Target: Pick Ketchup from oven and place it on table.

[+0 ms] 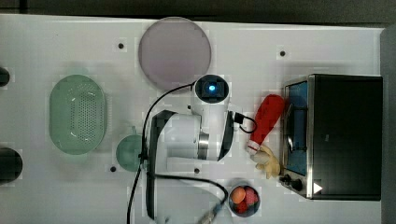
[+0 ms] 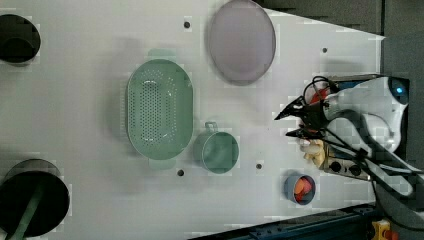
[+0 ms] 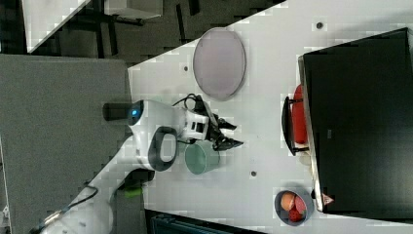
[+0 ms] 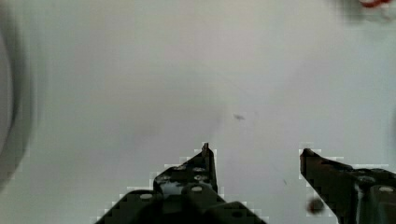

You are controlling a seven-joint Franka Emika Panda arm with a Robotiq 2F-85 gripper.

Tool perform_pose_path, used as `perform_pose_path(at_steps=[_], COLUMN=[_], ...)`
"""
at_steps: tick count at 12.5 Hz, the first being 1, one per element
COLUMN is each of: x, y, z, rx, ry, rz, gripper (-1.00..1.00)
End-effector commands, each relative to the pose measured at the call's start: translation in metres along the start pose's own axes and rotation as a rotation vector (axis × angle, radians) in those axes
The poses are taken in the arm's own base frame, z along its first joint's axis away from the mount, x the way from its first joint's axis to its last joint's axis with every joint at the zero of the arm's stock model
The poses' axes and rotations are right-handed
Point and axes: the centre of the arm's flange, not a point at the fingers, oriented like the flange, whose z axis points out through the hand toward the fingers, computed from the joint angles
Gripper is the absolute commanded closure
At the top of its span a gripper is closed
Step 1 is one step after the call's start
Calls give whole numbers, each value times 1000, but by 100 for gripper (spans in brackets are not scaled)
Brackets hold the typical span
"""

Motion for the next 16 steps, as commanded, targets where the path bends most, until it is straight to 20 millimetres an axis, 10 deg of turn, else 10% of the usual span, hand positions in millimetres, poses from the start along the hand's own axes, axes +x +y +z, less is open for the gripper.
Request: perform_pose_path(at_steps=[1,3,6,13,16], x=[5,6,8,-4,-13], y=[-5,-6,-8,13,34], z=[11,14,-20,-269,-345], rx=[40,48,105,278,241], ry=[59,67,84,85,60], rz=[57,58,60,35,23], gripper=[-49,-93,-100,-100,-100])
